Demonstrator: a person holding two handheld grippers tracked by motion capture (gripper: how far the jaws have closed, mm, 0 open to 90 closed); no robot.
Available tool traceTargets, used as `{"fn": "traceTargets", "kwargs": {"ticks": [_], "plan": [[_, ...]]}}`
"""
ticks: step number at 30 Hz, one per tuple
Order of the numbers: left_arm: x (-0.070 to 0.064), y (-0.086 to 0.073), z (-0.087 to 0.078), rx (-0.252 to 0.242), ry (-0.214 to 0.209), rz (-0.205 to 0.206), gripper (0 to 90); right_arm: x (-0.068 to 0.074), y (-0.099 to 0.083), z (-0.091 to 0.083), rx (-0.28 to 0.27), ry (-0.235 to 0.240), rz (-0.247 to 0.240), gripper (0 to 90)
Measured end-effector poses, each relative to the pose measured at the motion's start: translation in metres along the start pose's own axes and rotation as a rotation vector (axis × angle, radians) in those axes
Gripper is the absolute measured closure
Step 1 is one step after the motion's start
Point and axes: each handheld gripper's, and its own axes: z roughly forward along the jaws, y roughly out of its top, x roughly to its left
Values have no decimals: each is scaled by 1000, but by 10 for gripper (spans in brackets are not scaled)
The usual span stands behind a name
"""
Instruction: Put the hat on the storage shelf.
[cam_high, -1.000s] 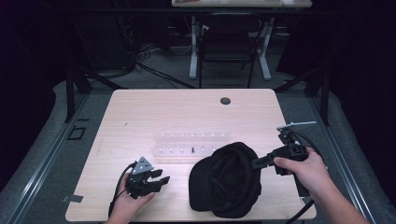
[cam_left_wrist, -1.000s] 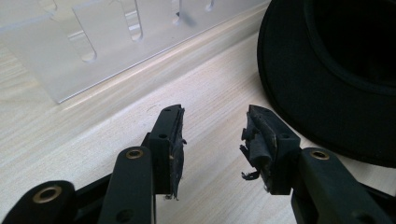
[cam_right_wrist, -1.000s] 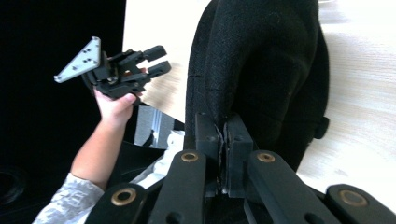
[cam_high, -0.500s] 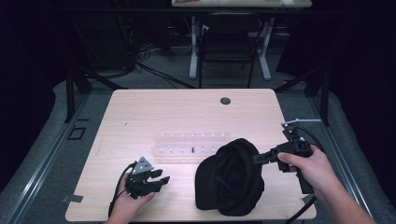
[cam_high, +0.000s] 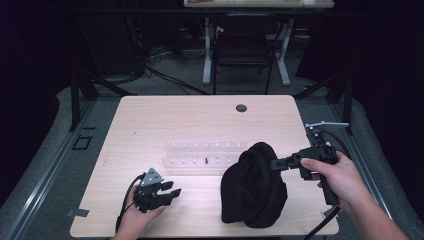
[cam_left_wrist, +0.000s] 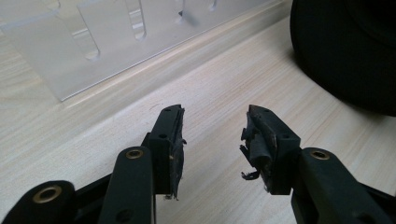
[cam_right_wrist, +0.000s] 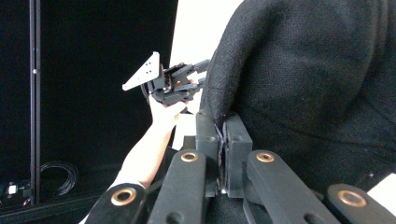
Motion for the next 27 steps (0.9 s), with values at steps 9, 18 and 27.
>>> {"fn": "traceTargets", "kwargs": {"ticks": [9, 18, 27], "plan": [[0, 0, 0, 4, -1, 1, 564, 7, 1, -10, -32, 17, -16, 877], [0, -1, 2, 2, 6, -5, 560, 12, 4, -23, -74, 54, -24, 877], [5, -3, 4, 10, 21, -15, 544, 21, 13, -26, -96, 114, -33, 877]]}}
